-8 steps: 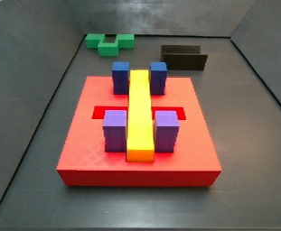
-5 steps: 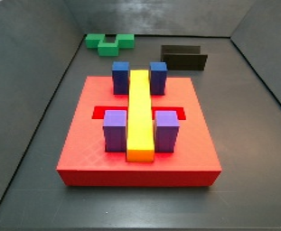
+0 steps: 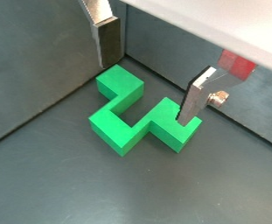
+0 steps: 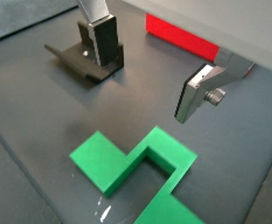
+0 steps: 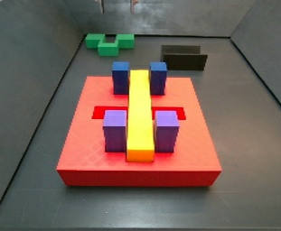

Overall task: Pick up the green object. Move up. Place the green object on the fixture. Regrasp the green object. Move to above the board. Insert the green object.
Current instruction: Pick up the green object.

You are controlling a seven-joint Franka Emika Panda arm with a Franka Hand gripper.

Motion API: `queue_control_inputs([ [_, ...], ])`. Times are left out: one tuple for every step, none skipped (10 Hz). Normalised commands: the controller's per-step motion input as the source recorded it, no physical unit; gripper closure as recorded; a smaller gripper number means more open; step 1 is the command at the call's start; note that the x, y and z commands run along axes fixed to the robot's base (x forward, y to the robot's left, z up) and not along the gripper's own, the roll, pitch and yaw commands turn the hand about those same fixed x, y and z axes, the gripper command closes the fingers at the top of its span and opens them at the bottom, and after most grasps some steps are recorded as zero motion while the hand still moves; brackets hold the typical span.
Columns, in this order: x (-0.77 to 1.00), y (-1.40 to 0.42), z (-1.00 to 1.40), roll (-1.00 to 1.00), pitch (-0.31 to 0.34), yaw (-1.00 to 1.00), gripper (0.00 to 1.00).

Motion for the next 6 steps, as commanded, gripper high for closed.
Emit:
queue_control_inputs([
  [0.00,0.05,-0.63,0.00,-0.084,0.00,0.00],
  [0.00,0.00,-0.71,0.04,-0.027,0.00,0.00],
  [-0.09,0.00,-0.80,0.00,-0.073,0.00,0.00],
  [-0.11,0.00,-0.73,0.00,-0.123,0.00,0.00],
  [-0.05,0.00,-0.63,-0.08,-0.196,0.00,0.00],
  [-0.07,0.00,-0.52,-0.09,-0.234,0.00,0.00],
])
